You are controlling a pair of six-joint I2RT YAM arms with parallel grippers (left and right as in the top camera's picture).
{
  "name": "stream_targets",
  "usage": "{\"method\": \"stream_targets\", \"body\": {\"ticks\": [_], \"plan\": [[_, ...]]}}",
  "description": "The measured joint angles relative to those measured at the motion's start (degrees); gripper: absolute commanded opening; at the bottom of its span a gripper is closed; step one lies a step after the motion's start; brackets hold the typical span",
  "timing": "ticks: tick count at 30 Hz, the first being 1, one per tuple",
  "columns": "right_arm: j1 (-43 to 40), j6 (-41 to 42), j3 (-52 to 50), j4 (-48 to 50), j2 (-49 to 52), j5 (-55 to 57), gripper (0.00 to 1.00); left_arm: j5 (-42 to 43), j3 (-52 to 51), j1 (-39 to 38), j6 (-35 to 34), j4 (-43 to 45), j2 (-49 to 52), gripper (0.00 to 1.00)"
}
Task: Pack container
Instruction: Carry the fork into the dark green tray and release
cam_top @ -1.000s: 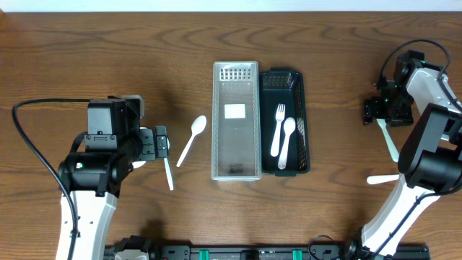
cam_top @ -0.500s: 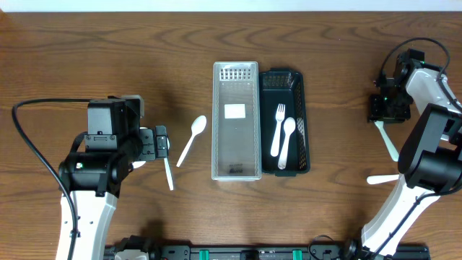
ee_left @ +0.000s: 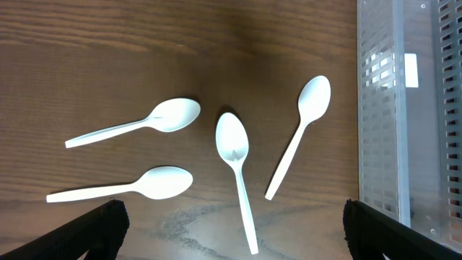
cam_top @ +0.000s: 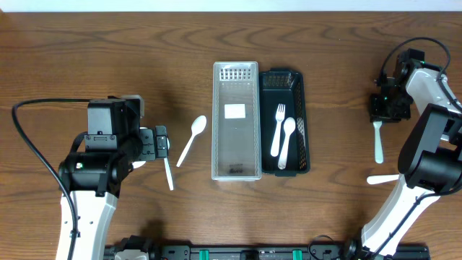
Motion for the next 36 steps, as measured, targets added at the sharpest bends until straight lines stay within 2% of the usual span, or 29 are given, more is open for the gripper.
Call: {"method": "stream_targets", "body": {"ticks": [3, 7, 15, 21, 26, 32, 36], "plan": [[0.00, 0.26, 0.00, 0.04, 0.00, 0.07, 0.15, 0.00, 0.00, 0.00, 0.00, 0.00, 0.00, 0.97], [0.00, 0.68, 0.00, 0.09, 0.00, 0.04, 0.01, 0.00, 0.00, 0.00, 0.00, 0.00, 0.00, 0.97], [0.13, 4.24, 0.15, -0.50, -0.07, 0.00, 0.01, 0.00, 0.00, 0.00, 0.00, 0.00, 0.00, 0.98], [2.75, 6.64, 2.95, -7.43, -1.20, -1.70, 0.01, 0.00, 0.00, 0.00, 0.00, -0.02, 0.00, 0.98], [9.92, 9.09, 8.24, -11.65, -9.77, -2.69, 0.01, 0.00, 0.00, 0.00, 0.00, 0.00, 0.00, 0.97], [22.91, 14.56, 12.81, -11.37, -23.08, -3.61, 0.01, 0.00, 0.00, 0.00, 0.00, 0.00, 0.00, 0.97], [30.93, 19.39, 13.14, -11.34, -25.79, -4.28, 0.01, 0.00, 0.00, 0.00, 0.00, -0.02, 0.00, 0.97]]}}
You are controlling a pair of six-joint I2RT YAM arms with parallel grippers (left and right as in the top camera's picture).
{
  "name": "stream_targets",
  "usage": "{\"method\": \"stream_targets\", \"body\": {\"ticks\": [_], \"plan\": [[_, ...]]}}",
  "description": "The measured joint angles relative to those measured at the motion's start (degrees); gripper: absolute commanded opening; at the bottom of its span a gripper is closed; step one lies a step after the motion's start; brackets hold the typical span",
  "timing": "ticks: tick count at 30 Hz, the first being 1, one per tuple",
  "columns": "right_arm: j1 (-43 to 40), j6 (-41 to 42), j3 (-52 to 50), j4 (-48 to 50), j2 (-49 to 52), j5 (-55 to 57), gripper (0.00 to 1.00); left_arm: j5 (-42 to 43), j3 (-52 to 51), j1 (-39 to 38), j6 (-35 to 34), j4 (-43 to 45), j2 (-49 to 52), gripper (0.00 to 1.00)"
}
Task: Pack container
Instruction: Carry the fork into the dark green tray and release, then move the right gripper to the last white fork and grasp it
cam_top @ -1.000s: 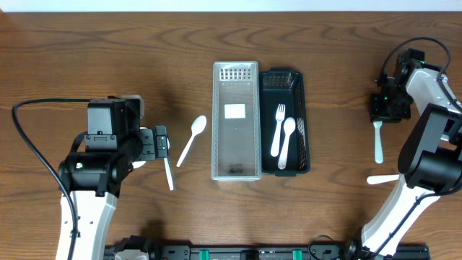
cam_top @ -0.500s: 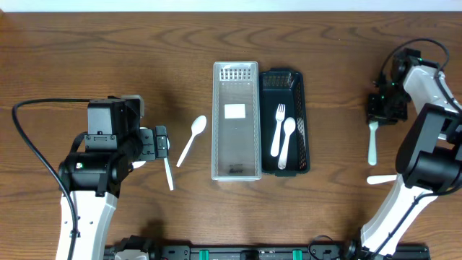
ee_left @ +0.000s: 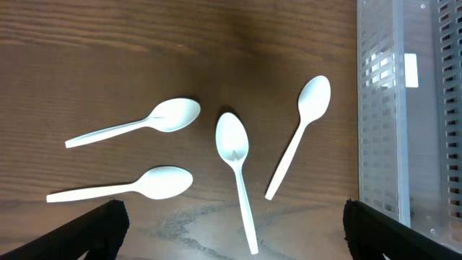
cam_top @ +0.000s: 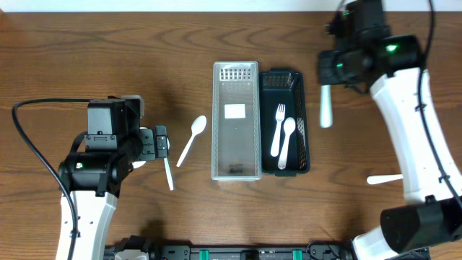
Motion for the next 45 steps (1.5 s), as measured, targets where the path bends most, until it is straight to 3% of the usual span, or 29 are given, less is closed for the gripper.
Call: {"method": "stream_targets", "body": {"ticks": [6, 10, 15, 24, 26, 35, 40, 43, 45], "plan": [[7.48, 5.79, -2.25, 0.81, 4.24, 0.90, 0.04, 0.00, 0.00, 0.00, 0.00, -0.09, 0.00, 0.97], [9.92, 7.45, -4.57, 1.05, 9.57, 1.38, 0.26, 0.00, 0.00, 0.00, 0.00, -0.61, 0.00, 0.97], [10.27, 8.48, -5.49, 1.70, 12.98, 1.95, 0.38, 0.00, 0.00, 0.00, 0.00, -0.63, 0.00, 0.98], [9.14, 8.96, -4.76, 1.92, 9.44, 2.23, 0.40, 0.00, 0.00, 0.00, 0.00, -0.66, 0.00, 0.97], [7.26, 12.20, -4.74, 0.66, 6.14, 3.28, 0.37, 0.00, 0.00, 0.00, 0.00, -0.63, 0.00, 0.97], [-11.43, 35.89, -3.23, -12.44, -4.57, 10.05, 0.49, 0.00, 0.00, 0.00, 0.00, -0.68, 0.00, 0.97], [-23.37, 43.85, -5.14, -13.84, -3.91, 10.60, 0.66, 0.00, 0.00, 0.00, 0.00, -0.68, 0.00, 0.97], [-30.40, 46.40, -8.63, -11.93, -3.32, 9.81, 0.89, 0.00, 0.00, 0.00, 0.00, -0.68, 0.00, 0.97], [-34.64, 47.39, -11.61, -9.88, -2.80, 9.38, 0.97, 0.00, 0.00, 0.00, 0.00, -0.68, 0.00, 0.97]]}}
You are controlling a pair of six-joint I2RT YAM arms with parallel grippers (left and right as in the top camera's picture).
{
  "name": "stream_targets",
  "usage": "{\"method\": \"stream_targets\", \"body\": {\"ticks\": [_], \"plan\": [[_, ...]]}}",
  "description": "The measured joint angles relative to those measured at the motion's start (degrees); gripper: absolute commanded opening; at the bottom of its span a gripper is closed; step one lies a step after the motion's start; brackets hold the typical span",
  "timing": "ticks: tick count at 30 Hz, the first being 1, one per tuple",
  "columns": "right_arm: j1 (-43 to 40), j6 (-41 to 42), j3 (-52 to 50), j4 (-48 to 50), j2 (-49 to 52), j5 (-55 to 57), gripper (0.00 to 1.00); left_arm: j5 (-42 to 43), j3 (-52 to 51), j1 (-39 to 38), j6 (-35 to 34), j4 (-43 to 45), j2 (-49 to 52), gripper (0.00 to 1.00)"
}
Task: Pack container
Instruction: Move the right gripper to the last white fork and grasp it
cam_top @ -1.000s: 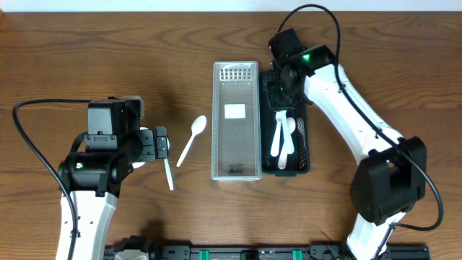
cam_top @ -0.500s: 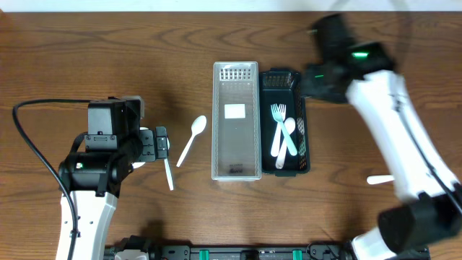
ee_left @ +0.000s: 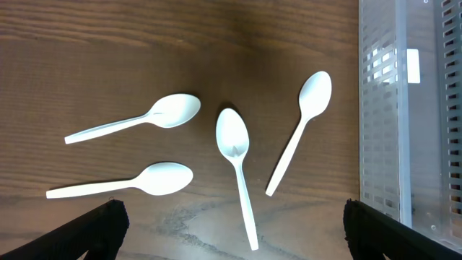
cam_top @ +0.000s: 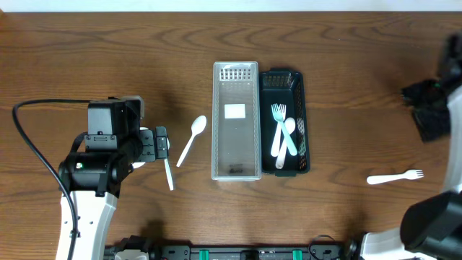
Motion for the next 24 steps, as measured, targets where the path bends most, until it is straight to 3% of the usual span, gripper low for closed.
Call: {"method": "stream_targets", "body": {"ticks": [6, 11, 24], "plan": [[-12.00, -0.72, -12.17, 9.46, 1.29, -2.99, 0.99, 0.00, 0.00, 0.00, 0.00, -0.15, 0.00, 0.97], [-18.67, -1.84, -22.36, 18.29, 1.33, -3.80, 0.94, 0.00, 0.00, 0.00, 0.00, -0.44, 0.00, 0.97], [-20.04, -5.07, -35.87, 34.34, 1.33, -4.66, 0.86, 0.00, 0.00, 0.00, -0.02, -1.70, 0.00, 0.97]]}}
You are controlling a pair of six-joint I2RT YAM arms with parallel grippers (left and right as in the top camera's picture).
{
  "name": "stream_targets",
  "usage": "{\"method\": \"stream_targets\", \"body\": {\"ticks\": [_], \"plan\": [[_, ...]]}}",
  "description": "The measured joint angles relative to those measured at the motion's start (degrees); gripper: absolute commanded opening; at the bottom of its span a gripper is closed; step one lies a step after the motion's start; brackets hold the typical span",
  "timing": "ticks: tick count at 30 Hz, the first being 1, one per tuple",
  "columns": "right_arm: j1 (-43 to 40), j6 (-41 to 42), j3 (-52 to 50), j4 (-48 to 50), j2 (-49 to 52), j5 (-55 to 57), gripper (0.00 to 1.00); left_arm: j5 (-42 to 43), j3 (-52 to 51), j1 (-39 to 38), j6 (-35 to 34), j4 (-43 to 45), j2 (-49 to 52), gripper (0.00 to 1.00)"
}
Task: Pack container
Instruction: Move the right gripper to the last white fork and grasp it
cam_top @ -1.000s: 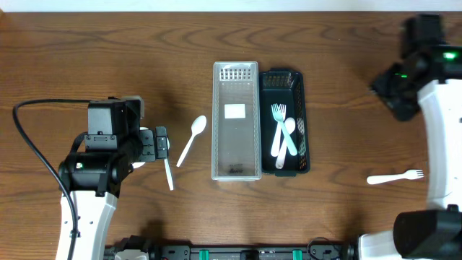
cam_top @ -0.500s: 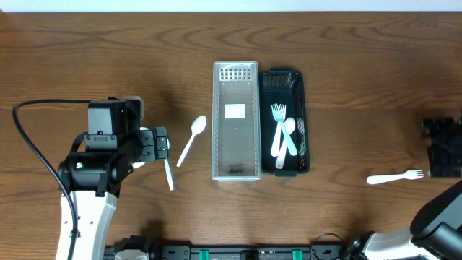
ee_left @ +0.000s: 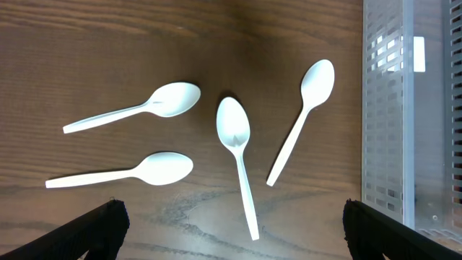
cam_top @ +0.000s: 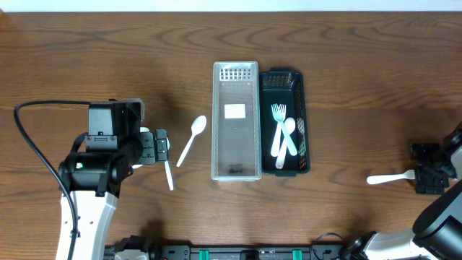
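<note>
A clear container point(cam_top: 236, 121) and a black container point(cam_top: 284, 121) stand side by side mid-table. The black one holds two white forks point(cam_top: 276, 119) and a spoon. Several white spoons point(ee_left: 238, 155) lie on the wood left of the clear container. My left gripper point(ee_left: 231, 242) hangs open above them, its fingers point(ee_left: 108, 227) at the view's lower corners. One more white fork point(cam_top: 388, 178) lies at the right front. My right gripper point(cam_top: 424, 173) is down at that fork's tined end and looks open around it.
The table's right edge is close behind the right gripper. A black cable point(cam_top: 36, 144) loops beside the left arm. The clear container's wall point(ee_left: 404, 108) fills the right side of the left wrist view.
My right gripper has gone from the far right edge, level with the containers, down to the head of the lone fork at the right front. The left wrist view has shifted slightly.
My right gripper was on a fork at the far right, with one fork and one spoon in the black container. Then it held that fork beside the black container. Later the fork lay in that container, and now the gripper is at the last fork.
</note>
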Motion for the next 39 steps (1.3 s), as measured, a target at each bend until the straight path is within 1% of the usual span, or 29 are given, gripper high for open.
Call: {"method": "stream_targets", "body": {"ticks": [5, 11, 16, 25, 32, 34, 37, 39], "plan": [[0.00, -0.79, -0.39, 1.25, 0.00, 0.00, 0.86, 0.00, 0.00, 0.00, 0.02, 0.00, 0.00, 0.97], [0.00, -1.40, -0.76, 1.66, 0.00, 0.11, 0.82, 0.00, 0.00, 0.00, 0.00, -0.11, 0.00, 0.97], [0.02, -1.73, -1.22, 2.10, 0.00, 0.70, 0.83, 0.00, 0.00, 0.00, 0.02, -0.13, 0.00, 0.97], [0.00, -1.92, -4.39, 4.61, 0.00, 1.20, 0.81, 0.00, 0.00, 0.00, 0.02, -0.15, 0.00, 0.97], [0.02, -2.03, -4.50, 5.14, -0.02, 1.75, 0.77, 0.00, 0.00, 0.00, 0.02, -0.15, 0.00, 0.97], [0.00, -2.05, -4.55, 5.16, -0.02, 1.99, 0.73, 0.00, 0.00, 0.00, 0.02, -0.15, 0.00, 0.97], [0.00, -2.40, -4.61, 5.18, -0.02, 2.36, 0.56, 0.00, 0.00, 0.00, 0.00, -0.17, 0.00, 0.97], [0.02, -2.32, -4.66, 5.16, -0.02, 2.47, 0.49, 0.00, 0.00, 0.00, 0.02, -0.15, 0.00, 0.97]]}}
